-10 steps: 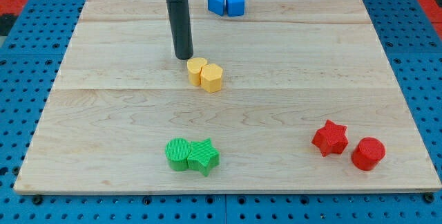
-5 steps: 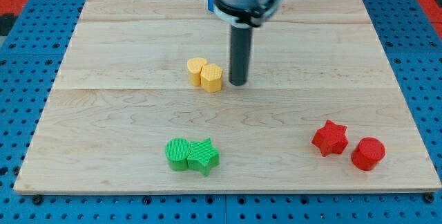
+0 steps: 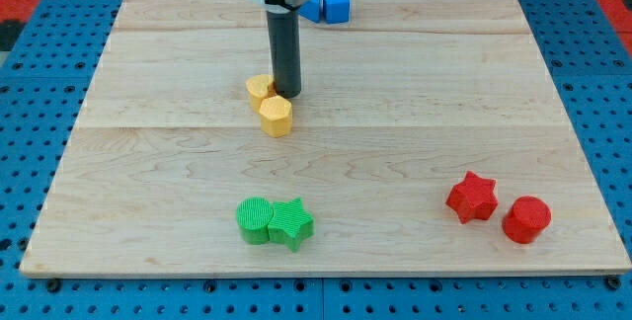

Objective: Push the heart into the triangle

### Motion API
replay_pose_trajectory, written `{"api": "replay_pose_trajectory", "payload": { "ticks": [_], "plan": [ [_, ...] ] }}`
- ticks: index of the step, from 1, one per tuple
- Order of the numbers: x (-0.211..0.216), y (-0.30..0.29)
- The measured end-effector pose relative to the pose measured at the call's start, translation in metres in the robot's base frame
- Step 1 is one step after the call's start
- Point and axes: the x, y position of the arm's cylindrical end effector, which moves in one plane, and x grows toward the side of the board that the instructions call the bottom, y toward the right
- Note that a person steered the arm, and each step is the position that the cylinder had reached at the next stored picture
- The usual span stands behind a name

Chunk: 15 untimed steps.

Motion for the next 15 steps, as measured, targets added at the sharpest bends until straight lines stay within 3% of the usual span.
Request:
{"api": "replay_pose_trajectory", "payload": {
  "ticks": [1, 2, 3, 4, 5, 7, 8, 9, 10, 11, 15],
  "plan": [
    [0.028, -0.006],
    [0.024, -0.046],
    [-0.021, -0.050],
    [0.013, -0.056],
    [-0.019, -0.088],
    [-0.109, -0.090],
    [-0.134, -0.040],
    [-0.135, -0.058],
    [-0.108, -0.106],
    [-0.148, -0.116],
    [-0.148, -0.068]
  ]
}}
